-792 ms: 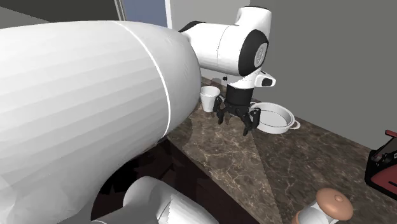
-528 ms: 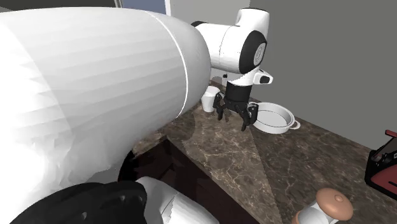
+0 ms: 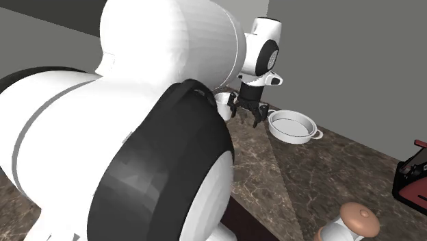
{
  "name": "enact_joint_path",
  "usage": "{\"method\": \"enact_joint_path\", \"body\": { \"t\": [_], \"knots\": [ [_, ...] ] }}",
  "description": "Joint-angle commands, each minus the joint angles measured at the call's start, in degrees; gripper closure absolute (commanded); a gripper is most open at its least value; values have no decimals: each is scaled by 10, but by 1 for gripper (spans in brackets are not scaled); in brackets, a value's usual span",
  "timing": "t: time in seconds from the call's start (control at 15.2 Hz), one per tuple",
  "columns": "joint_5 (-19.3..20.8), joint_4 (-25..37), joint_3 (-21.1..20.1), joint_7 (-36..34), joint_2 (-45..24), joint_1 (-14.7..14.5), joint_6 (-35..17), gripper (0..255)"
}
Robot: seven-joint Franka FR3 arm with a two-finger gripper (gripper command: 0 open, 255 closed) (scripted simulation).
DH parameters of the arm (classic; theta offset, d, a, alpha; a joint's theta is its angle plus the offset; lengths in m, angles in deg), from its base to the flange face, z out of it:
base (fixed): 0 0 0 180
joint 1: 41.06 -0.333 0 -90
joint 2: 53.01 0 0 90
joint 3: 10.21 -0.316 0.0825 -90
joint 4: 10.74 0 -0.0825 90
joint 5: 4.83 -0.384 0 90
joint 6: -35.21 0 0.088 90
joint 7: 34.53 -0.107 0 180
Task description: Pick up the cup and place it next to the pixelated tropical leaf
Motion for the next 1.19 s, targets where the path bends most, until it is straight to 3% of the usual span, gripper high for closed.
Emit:
{"method": "enact_joint_path", "body": {
  "t": [0.0,0.92,1.12],
  "knots": [
    [-13,34,-3,0,-45,-7,-14,0],
    [-87,303,-29,-2,-321,-42,-48,0],
    [-88,295,-31,-1,-327,-44,-62,0]
  ]
}}
